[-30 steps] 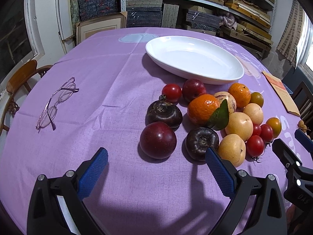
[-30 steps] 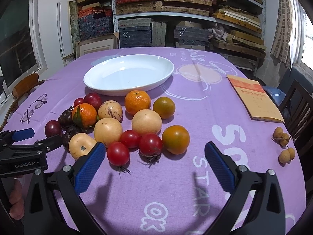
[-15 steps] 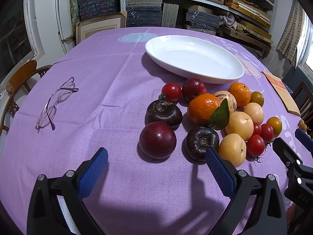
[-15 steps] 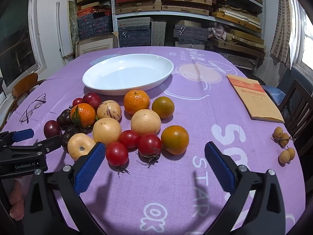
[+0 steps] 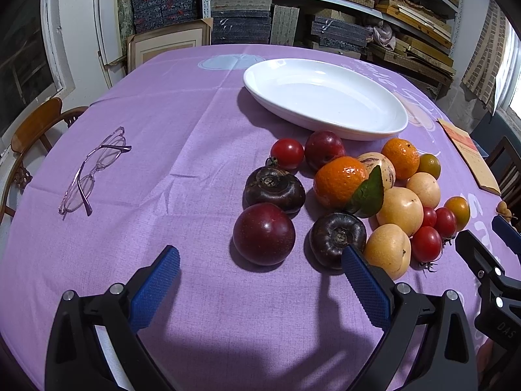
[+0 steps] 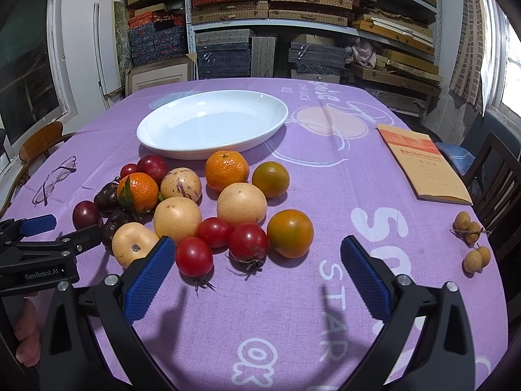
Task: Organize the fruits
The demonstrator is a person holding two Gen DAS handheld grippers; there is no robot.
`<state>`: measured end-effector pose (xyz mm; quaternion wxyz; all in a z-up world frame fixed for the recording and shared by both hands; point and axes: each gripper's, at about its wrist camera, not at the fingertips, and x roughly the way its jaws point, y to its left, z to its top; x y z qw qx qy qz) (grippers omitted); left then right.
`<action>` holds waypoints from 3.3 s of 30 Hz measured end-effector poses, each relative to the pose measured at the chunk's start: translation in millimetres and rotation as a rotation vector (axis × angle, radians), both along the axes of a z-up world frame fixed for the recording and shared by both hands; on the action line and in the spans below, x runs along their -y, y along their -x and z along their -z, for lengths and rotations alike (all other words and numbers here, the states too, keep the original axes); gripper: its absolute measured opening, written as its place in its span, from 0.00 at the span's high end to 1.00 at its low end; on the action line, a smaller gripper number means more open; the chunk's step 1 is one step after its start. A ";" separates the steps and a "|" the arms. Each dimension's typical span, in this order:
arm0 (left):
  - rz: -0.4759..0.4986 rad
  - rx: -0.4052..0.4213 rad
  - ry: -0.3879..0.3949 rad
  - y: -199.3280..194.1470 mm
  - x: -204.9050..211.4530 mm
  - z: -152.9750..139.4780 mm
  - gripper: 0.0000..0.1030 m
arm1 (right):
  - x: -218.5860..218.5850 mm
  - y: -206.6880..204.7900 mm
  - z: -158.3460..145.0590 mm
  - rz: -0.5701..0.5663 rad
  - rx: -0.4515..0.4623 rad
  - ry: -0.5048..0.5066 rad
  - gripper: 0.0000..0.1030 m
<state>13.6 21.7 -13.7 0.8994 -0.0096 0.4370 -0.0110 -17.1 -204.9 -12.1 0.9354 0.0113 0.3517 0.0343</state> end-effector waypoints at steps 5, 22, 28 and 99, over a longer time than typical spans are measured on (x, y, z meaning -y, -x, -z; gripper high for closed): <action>0.004 -0.001 -0.004 -0.3 1.1 0.2 0.03 | 0.0 -0.3 0.1 0.000 0.000 0.002 0.04; 0.037 -0.023 0.034 -5.9 2.2 4.6 0.03 | 11.1 -9.1 0.3 0.021 -0.028 0.036 0.04; 0.030 -0.036 0.080 -17.5 -4.6 3.6 0.03 | 18.4 -13.4 2.9 0.029 -0.033 0.023 0.04; 0.061 0.067 0.085 -7.2 -11.6 -26.7 0.61 | 67.6 -66.6 31.1 0.010 -0.189 -0.084 0.51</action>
